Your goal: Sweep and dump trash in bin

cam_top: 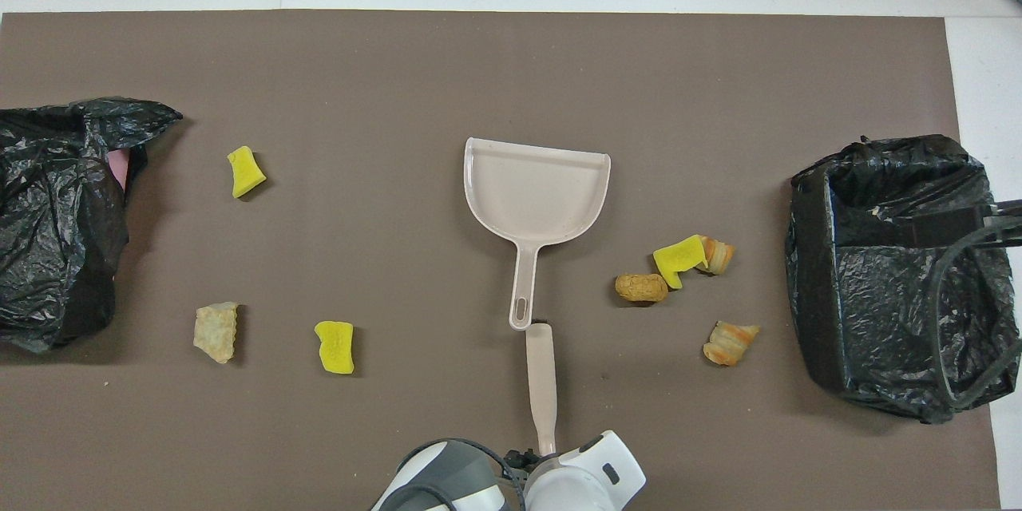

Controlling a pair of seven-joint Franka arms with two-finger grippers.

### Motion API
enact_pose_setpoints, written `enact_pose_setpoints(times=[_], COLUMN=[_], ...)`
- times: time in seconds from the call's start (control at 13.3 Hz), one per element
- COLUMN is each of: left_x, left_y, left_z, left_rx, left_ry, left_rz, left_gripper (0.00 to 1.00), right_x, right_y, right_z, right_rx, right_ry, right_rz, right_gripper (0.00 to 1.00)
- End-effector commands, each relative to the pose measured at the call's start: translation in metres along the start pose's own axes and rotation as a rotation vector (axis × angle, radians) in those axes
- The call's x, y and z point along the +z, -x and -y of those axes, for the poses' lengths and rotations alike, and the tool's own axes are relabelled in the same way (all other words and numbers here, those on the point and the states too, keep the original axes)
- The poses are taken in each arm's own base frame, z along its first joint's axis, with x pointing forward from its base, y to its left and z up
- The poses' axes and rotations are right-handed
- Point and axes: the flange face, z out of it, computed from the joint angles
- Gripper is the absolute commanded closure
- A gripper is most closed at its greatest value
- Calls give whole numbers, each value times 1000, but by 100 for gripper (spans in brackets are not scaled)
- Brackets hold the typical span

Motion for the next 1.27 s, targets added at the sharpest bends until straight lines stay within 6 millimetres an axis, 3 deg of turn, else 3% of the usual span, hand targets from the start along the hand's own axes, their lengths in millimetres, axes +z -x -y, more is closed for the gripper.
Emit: enact_pose_setpoints(times=[0.0, 0.15, 0.22, 0.3, 0.6, 0.97, 1.2], left_x=[-2, 0, -1, 0, 1, -35, -62], left_y=[1, 1, 1, 0, -16, -33, -68], left_z=[8, 9, 10, 10, 29, 88, 139], left_rx=[-3, -6, -6, -7, -42, -189, -302], left_ry=[-5, -8, -9, -10, -42, -126, -126], left_rz=[7, 9, 10, 11, 45, 173, 199], left_gripper=[35, 35, 53, 99, 100, 100, 100], right_x=[0, -1, 0, 0, -1, -1, 2], right_y=[9, 9, 9, 9, 9, 9, 9], right_z=[-4, -3, -3, -4, -4, -4, -2], right_rx=[-24, -26, -26, -24, -24, -24, -23], right_ry=[6, 6, 6, 6, 6, 6, 4], right_rz=[13, 11, 13, 13, 11, 11, 17], right_gripper=[0, 0, 0, 0, 0, 0, 0])
